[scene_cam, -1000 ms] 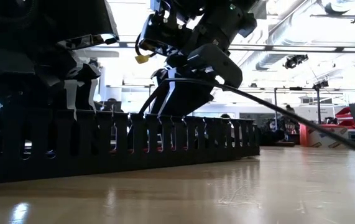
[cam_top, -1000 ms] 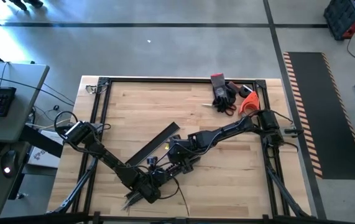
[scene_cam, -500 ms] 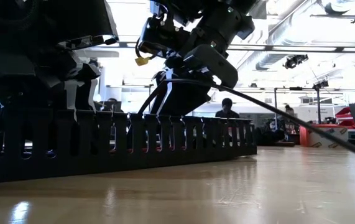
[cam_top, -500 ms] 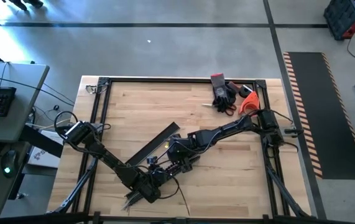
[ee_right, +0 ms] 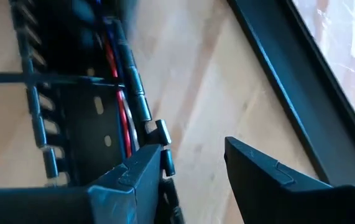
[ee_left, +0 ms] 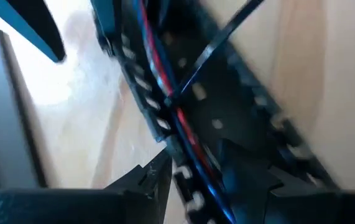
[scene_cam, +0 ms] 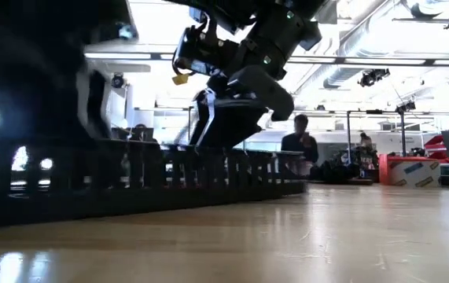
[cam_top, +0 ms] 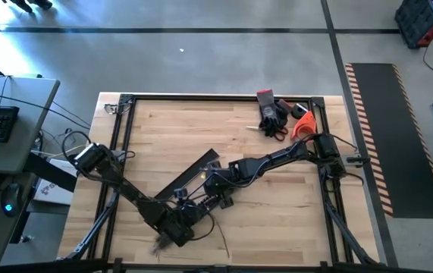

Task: Ziptie cables
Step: Close the black cable duct with the black cable duct cover

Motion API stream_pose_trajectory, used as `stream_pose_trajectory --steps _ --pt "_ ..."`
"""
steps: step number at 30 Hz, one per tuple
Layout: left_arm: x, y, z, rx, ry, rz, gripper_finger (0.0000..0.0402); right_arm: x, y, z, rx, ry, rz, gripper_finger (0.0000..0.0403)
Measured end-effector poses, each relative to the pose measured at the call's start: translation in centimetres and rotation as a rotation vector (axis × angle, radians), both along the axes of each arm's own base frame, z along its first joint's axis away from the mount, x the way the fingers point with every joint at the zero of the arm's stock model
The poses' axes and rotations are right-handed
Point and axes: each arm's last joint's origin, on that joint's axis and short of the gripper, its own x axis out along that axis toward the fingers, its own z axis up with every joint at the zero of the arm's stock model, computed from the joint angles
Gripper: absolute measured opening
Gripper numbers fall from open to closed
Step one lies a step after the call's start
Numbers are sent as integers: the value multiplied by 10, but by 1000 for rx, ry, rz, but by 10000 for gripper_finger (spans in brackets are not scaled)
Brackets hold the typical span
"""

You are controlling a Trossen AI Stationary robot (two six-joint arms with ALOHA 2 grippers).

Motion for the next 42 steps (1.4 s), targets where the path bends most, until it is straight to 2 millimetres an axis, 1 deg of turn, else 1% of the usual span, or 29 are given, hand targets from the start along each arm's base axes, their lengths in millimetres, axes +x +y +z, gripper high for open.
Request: stream_pose_trajectory --steps 4,7,11,14,17,21,23,26,29,32,36,42 --pt "-1 1 25 -25 -82 13 106 -2 2 -3 -43 16 -24 155" --pt "-3 3 39 -24 -119 14 106 -4 4 -3 -93 23 -46 155" --pt "-6 6 57 -45 -179 28 106 -6 12 -2 -128 21 -43 155" --pt "-10 4 66 -55 -231 52 106 -9 17 6 -138 7 -27 155" --pt "-14 1 71 -64 -289 98 106 -12 20 21 -155 -28 -14 155" --pt "-18 -4 71 -115 -338 160 106 -19 19 41 -176 -51 14 155" --pt "-19 -6 70 -149 -358 188 106 -21 15 47 -187 -52 24 155" --pt "-16 -13 63 -182 -387 204 106 -20 4 49 -190 -48 51 155" --pt "-8 -21 48 -210 -411 206 106 -17 -6 44 -129 -21 156 155" --pt "0 -26 31 -258 -383 192 106 -15 -14 37 -48 3 218 155" --pt "2 -28 14 -283 -313 197 105 -15 -21 33 -45 23 257 155" --pt "-4 -17 10 -198 -213 212 105 -20 -30 18 -48 139 266 155"
